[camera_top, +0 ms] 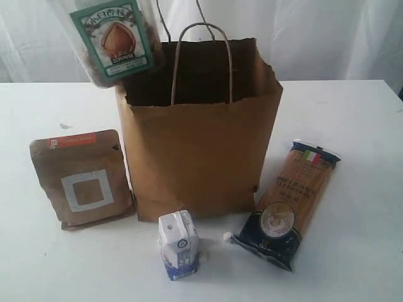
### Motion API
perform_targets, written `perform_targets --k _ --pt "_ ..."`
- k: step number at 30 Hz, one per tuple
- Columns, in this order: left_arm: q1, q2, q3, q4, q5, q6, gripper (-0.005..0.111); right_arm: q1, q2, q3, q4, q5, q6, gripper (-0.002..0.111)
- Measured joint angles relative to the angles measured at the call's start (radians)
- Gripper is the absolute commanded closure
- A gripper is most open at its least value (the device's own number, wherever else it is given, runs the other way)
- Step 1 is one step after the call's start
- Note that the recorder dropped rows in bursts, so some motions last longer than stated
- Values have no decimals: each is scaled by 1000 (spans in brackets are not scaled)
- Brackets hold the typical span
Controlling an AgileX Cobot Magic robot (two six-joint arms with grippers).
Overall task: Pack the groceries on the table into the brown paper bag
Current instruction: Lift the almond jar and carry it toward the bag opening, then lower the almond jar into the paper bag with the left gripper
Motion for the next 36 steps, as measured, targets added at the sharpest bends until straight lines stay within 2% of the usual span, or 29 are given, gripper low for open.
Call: perform_targets --k 22,36 --pt "0 58 0 -224 -161 178 107 0 0 0 0 0 0 108" --pt "-8 186 -2 -232 -17 238 107 0 0 0 0 0 0 108"
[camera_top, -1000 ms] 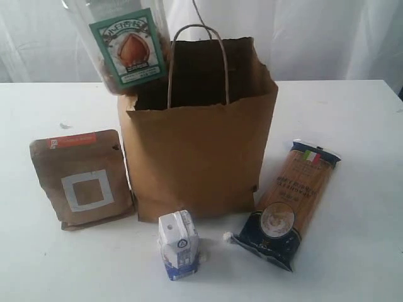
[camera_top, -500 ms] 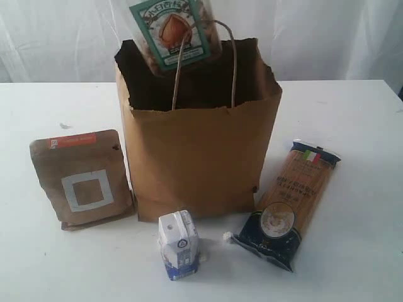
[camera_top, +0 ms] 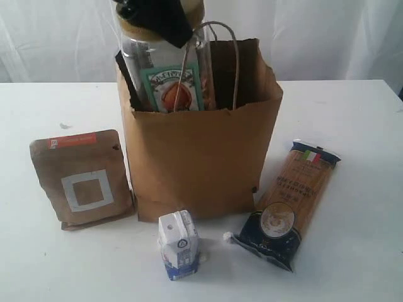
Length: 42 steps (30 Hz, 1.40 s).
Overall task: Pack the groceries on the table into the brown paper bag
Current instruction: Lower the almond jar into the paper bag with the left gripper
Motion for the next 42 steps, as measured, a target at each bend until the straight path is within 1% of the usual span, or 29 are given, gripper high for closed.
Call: perform_targets --k 4,9,15,28,33,35,36,37,38,41,42 --pt "0 49 0 15 6 5 107 0 0 0 0 0 0 108" --pt "0 107 0 -1 15 6 107 0 0 0 0 0 0 108" --pt "-2 114 -5 23 20 -6 107 0 0 0 0 0 0 108" --pt "-3 93 -9 185 20 -44 107 0 0 0 0 0 0 108" --pt "-3 100 -9 188 20 -63 106 0 0 0 0 0 0 108" --pt "-3 102 -9 181 20 -68 99 0 0 0 0 0 0 108" --pt "-3 104 -9 173 20 -69 94 0 0 0 0 0 0 108" --pt "-3 106 -9 164 20 -71 85 0 0 0 0 0 0 108" --pt "-3 108 -9 155 20 -73 74 0 0 0 0 0 0 108" --pt "-3 110 -9 143 20 -73 31 0 0 0 0 0 0 108" --pt "-3 110 -9 141 20 -76 19 0 0 0 0 0 0 108"
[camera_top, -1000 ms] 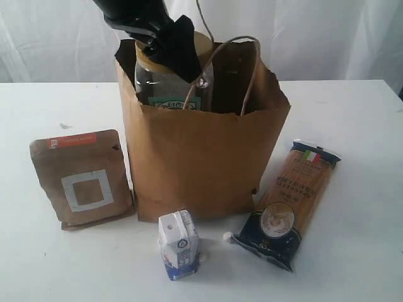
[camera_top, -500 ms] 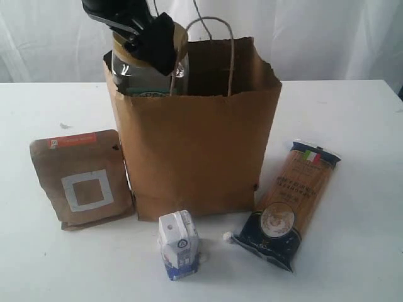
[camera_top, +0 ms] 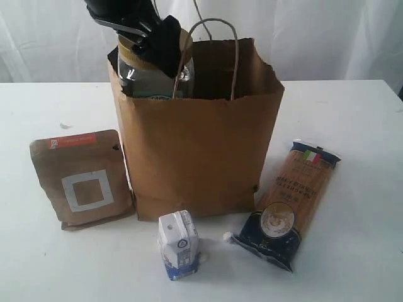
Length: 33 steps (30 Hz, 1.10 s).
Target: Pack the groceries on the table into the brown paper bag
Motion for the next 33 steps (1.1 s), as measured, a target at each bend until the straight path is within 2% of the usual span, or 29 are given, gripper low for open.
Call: perform_targets --k 2,4,27,33 --pt "0 0 0 0 0 -13 7 0 0 0 0 0 0 108" --pt "0 0 0 2 0 -33 3 0 0 0 0 0 0 108" --pt "0 -60 8 16 0 -108 3 0 0 0 0 0 0 108" --pt "0 -62 78 40 0 -120 3 0 0 0 0 0 0 108"
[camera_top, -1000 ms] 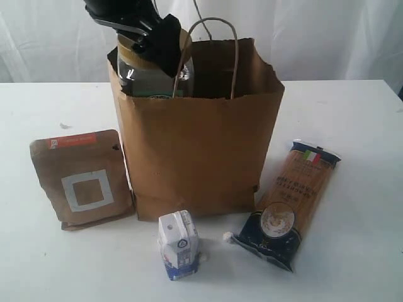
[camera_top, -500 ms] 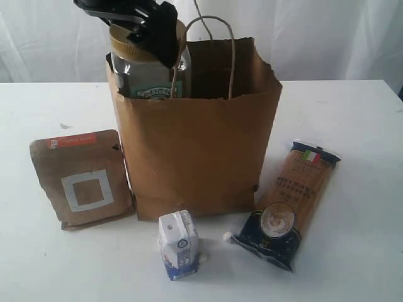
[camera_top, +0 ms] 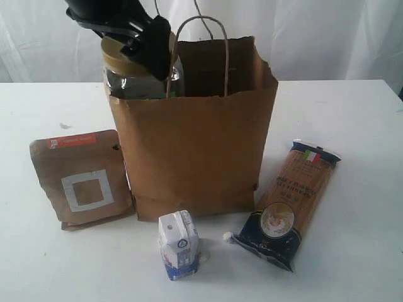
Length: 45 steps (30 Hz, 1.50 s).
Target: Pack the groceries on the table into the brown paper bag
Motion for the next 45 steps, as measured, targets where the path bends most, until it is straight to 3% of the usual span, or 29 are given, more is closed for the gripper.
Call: perform_targets --k 20,30,45 --pt "0 -26 44 -7 -48 16 3 0 0 0 0 0 0 108" --pt "0 -22 -60 -38 1 16 1 0 0 0 0 0 0 108" --pt "-9 6 -62 -78 1 59 1 0 0 0 0 0 0 108"
